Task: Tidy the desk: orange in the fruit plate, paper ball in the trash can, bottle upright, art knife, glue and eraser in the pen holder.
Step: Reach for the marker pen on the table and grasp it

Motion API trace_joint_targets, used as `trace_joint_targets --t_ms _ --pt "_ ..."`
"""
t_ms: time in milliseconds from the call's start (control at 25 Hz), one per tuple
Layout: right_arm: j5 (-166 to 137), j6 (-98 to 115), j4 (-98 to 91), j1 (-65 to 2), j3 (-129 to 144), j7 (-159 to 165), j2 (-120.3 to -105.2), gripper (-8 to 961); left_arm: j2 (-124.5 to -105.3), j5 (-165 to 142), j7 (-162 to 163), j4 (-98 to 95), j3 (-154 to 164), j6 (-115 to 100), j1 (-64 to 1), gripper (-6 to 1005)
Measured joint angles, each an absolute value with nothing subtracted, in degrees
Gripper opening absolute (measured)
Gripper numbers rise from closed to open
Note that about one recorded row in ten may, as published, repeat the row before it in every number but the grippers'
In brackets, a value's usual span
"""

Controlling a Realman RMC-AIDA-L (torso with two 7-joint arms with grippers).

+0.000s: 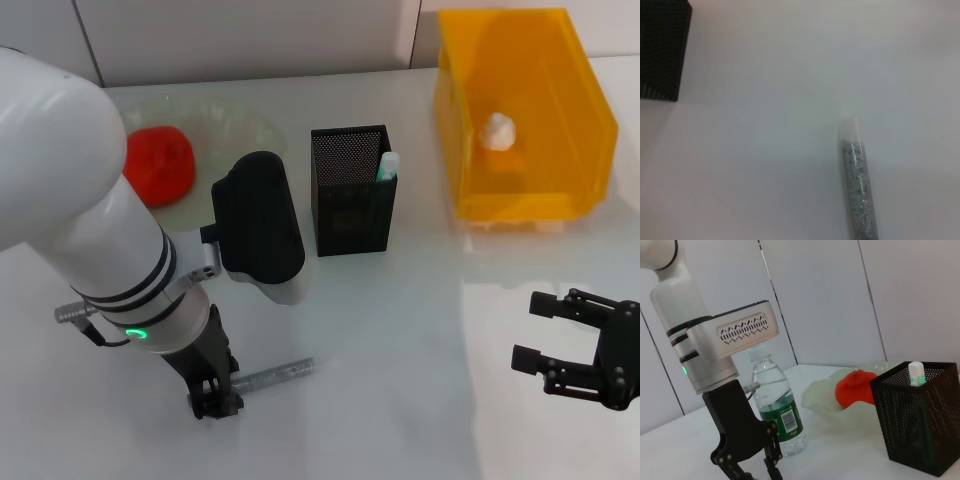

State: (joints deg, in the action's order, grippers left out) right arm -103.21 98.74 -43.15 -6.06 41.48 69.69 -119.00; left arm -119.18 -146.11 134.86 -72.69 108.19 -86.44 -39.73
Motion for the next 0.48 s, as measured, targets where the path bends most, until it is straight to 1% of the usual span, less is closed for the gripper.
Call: trace_joint_targets --t_ms 80,360,480 --pt "-103.24 98.61 -43.15 -6.06 41.56 69.69 -119.00 785 -119.18 -146.35 134.84 -72.68 108.22 -85.89 -39.73 397" --pt "-103.27 98.71 -43.13 -6.03 41.37 69.69 -119.00 785 -119.18 -146.49 134.76 -72.51 108.36 -85.54 -39.86 269" --pt "-103.27 98.79 -43.07 -5.98 41.26 69.69 -119.00 785 -119.18 -146.42 134.67 -72.46 108.36 -85.57 -39.90 234"
